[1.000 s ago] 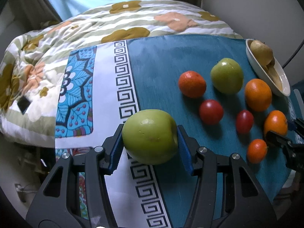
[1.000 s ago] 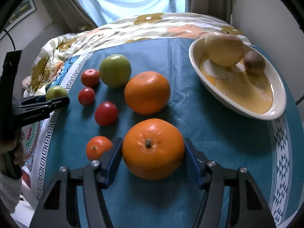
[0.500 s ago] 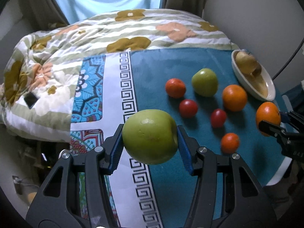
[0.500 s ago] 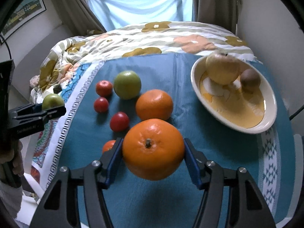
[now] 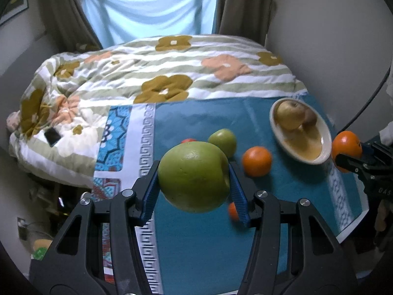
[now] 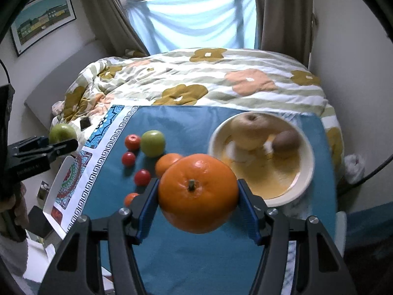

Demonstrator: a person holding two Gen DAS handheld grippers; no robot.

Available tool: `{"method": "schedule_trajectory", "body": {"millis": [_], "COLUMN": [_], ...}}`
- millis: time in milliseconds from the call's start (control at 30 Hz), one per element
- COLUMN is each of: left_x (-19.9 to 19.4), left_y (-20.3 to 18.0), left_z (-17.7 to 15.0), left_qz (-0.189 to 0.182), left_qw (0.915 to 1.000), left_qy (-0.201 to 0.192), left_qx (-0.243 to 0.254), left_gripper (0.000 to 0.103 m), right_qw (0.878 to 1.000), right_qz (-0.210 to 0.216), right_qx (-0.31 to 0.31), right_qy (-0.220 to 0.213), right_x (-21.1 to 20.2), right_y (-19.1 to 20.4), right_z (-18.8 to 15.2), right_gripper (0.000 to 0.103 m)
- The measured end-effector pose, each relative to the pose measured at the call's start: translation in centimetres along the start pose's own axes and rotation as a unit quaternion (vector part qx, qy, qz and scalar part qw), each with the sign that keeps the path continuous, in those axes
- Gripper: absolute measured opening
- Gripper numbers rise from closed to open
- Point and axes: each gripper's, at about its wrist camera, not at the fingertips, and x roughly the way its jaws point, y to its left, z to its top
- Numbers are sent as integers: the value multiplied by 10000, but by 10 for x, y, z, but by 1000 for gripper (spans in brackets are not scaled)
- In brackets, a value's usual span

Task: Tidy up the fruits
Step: 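Carry the green apple with the left tool and orange with the right tool to the bowl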

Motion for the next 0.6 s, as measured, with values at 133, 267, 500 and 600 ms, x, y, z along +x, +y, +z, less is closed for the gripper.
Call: {"method": "schedule_trajectory", "body": {"millis": [133,267,500,600], "left_x": [-3,5,38,57], "left_y": [-33,-72,-134,-159], "left_z": [10,19,28,31], "left_qz": [-34,-128,-334,-419], "left_qw": [9999,9999,9993,9986], "left_qy": [-91,-100,64,162], "left_qx": [-29,-9,160,266], "left_gripper": [57,57,57,57], "right_qw": [9999,9998,9999,9999], "right_qz": [6,-13,-17,-8], "right_qx": [-113,-174,-139,-100], "right_qy": [12,39,95,131], "right_x": [-12,-16,-10,-3], "right_y": [-31,-62,-113,-130], "right_z": [4,5,6,7], "right_gripper": [58,58,57,58]}}
